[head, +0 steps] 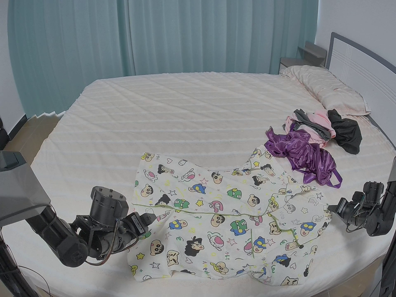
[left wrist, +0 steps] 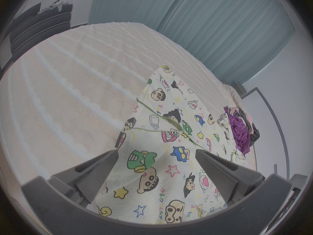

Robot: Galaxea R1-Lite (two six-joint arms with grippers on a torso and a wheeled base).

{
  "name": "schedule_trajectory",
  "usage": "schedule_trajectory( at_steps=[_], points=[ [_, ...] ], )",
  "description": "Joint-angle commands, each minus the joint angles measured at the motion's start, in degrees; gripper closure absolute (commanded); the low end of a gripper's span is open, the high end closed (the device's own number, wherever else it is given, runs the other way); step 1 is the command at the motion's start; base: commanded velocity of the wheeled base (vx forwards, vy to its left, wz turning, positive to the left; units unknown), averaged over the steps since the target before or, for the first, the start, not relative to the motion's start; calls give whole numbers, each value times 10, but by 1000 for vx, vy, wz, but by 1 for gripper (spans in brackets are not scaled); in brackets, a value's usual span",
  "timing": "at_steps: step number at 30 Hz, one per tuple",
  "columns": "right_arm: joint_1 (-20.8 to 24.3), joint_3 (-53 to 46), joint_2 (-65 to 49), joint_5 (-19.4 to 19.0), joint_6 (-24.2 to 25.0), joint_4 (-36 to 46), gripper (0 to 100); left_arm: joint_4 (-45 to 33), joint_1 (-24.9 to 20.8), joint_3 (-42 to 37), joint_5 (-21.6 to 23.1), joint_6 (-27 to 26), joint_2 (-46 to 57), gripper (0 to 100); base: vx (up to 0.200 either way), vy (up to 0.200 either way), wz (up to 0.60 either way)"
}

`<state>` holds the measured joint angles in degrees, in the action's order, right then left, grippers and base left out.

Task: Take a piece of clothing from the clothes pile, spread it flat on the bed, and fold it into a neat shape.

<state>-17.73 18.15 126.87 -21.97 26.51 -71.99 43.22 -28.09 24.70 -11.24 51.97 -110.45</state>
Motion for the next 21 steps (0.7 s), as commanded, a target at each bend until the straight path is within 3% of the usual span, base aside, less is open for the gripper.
schedule_trajectory(
  at_steps=[1, 11, 16, 17, 21],
  points=[
    [-16, 9, 3, 1, -1, 0, 0, 0, -10, -10, 0, 0, -1, 0, 0, 0, 0],
    [-17, 9, -3, 2, 0, -1, 0, -1, -11, -56, 8, -6, 12, 0, 0, 0, 0],
    [-15, 7, -21, 5, 0, -1, 0, -4, -12, -106, 51, -5, 69, 0, 0, 0, 0],
    [-13, 4, -29, 4, 0, 0, 0, -2, -16, -131, 76, 3, 80, 0, 0, 0, 0],
    [-9, 2, -34, 4, 1, 3, 0, 0, -16, -140, 82, 18, 76, 0, 0, 0, 0]
  ],
)
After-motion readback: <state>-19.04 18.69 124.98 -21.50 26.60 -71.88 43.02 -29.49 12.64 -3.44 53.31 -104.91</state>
